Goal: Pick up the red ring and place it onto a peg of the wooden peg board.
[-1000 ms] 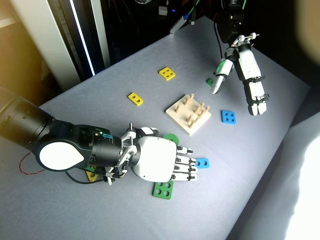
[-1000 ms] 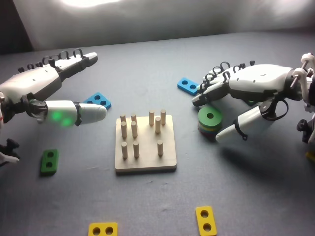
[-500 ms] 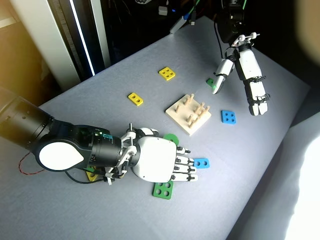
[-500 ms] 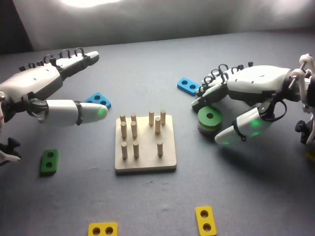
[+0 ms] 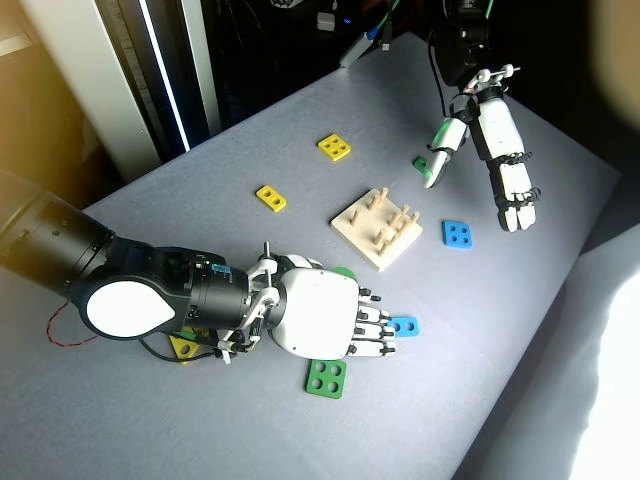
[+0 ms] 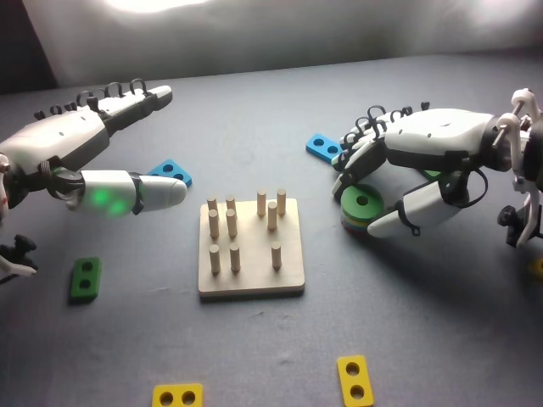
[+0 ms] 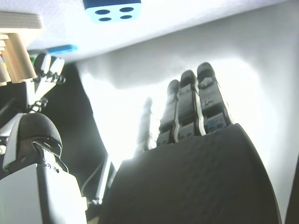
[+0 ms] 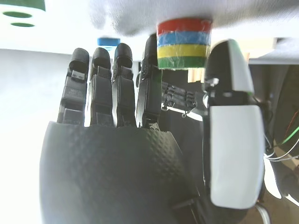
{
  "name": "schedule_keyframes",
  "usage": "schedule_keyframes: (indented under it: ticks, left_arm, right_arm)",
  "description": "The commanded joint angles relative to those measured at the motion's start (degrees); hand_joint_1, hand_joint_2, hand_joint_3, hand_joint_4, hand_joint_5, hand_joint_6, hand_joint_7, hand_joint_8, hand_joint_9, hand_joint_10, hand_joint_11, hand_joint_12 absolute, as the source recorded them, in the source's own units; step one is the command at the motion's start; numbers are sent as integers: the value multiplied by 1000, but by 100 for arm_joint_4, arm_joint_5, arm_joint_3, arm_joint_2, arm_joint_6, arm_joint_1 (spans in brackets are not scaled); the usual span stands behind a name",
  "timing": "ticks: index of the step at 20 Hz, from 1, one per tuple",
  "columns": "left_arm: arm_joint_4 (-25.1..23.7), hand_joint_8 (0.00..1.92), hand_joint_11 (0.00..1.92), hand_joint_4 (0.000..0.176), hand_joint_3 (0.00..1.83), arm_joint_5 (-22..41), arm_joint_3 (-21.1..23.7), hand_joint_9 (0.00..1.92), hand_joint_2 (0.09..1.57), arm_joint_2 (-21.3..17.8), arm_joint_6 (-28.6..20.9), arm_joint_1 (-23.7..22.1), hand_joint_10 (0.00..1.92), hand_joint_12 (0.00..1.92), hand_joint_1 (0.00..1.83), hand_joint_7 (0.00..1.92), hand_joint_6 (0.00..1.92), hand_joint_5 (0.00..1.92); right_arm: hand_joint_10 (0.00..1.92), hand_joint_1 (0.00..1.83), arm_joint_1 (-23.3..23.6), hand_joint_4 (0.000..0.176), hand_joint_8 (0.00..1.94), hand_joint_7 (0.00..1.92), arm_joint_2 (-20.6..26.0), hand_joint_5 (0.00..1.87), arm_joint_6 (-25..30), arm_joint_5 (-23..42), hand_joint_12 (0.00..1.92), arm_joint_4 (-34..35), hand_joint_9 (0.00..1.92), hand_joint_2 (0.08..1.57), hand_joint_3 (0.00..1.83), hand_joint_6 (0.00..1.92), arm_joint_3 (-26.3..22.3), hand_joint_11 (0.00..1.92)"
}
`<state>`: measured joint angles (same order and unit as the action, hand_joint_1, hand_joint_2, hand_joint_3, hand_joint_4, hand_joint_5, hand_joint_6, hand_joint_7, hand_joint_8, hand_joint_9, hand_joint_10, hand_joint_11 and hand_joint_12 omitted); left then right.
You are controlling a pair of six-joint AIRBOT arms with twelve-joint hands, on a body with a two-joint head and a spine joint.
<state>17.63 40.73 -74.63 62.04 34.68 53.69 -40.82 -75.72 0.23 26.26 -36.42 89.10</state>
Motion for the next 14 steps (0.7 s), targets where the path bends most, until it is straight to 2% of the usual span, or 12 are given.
schedule_keyframes:
  ticks: [1,5,7,10,12,13,14]
  left_arm:
    - [15,0,0,176,1,680,-26,0,1009,11,-35,-72,0,0,438,0,1,41]
    - [14,0,0,176,4,680,-24,0,1020,3,-36,-71,0,0,425,0,0,39]
    - [14,0,0,176,1,680,-27,0,1014,3,-36,-69,0,0,419,0,2,42]
    - [21,0,0,176,1,678,-38,0,1016,-2,-35,-60,0,0,402,0,0,31]
    - [43,0,0,176,0,678,-42,0,1013,-13,-34,-38,0,0,416,0,0,25]
    - [59,1,0,176,2,682,-42,0,1018,-22,-34,-17,0,0,432,2,3,30]
    - [73,3,0,176,5,686,-42,0,1024,-25,-34,2,0,0,437,7,2,30]
  right_arm:
    - [11,1065,73,0,10,467,-20,790,45,403,440,117,234,1212,0,1270,16,0]
    - [7,1085,60,0,7,490,-20,789,54,405,409,117,235,1214,2,1281,22,0]
    - [7,1098,57,0,7,510,-20,779,55,413,455,117,244,1219,0,1293,25,0]
    - [16,1103,53,0,9,558,-17,787,97,488,665,117,295,1215,0,1284,34,0]
    - [15,1104,50,0,7,555,-13,787,207,623,670,103,297,1215,0,1283,41,0]
    - [4,1104,54,0,3,537,-8,786,310,741,538,83,273,1215,1,1284,42,0]
    - [5,1107,57,0,1,527,-3,797,409,849,538,63,279,1210,0,1267,41,0]
